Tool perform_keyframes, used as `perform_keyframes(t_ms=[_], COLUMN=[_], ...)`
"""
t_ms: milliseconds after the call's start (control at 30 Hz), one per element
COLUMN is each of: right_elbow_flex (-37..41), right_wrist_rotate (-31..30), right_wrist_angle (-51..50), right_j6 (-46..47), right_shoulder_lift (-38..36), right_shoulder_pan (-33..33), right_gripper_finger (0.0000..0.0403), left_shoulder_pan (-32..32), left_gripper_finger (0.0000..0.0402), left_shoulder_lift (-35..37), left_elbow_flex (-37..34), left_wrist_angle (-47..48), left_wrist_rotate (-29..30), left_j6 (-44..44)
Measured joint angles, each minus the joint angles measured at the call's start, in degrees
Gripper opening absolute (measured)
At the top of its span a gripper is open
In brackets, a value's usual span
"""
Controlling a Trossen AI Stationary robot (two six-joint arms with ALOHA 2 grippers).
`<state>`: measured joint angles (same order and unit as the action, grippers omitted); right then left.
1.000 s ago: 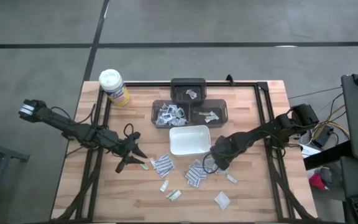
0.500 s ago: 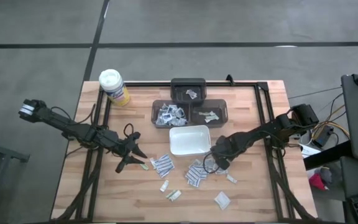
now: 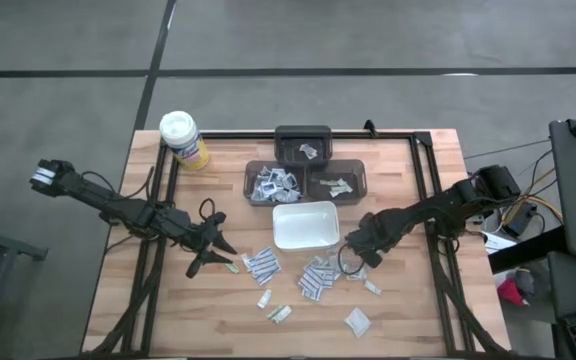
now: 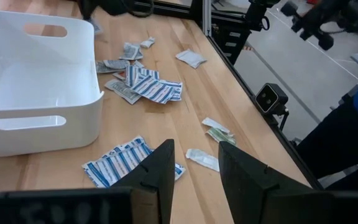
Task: Pick & Place First Aid Supplies
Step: Put the ointment pack into the top black bin
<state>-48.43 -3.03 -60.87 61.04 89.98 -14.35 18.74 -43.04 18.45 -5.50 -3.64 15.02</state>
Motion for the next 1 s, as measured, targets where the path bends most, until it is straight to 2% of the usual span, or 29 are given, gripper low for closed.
perform_keyframes(t_ms=[67,200,433,733,1000], right_elbow_flex=[-0.7,-1.9,-3.7,-3.7,-3.7], right_wrist_rotate=[-0.2,-1.9,-10.1,-23.7,-39.0], right_wrist_angle=[-3.3,-3.4,-1.5,15.4,31.5], right_j6=[-0.7,-2.6,-8.4,-27.2,-46.5], right_shoulder_lift=[-1.1,-5.7,-17.0,-32.5,-36.3], right_shoulder_pan=[0.0,0.0,0.0,0.0,2.5], right_gripper_finger=[0.0008,0.0008,0.0008,0.0008,0.0008], left_shoulder_pan=[0.0,0.0,0.0,0.0,0.0], left_gripper_finger=[0.0117,0.0117,0.0117,0.0117,0.0117], left_shoulder_lift=[0.0,0.0,0.0,0.0,0.0], left_elbow_flex=[0.0,0.0,0.0,0.0,0.0], left_wrist_angle=[0.0,0.0,0.0,0.0,0.0], left_wrist_rotate=[0.0,0.0,0.0,0.0,0.0], left_j6=[0.0,-0.2,-0.4,-1.0,-1.7])
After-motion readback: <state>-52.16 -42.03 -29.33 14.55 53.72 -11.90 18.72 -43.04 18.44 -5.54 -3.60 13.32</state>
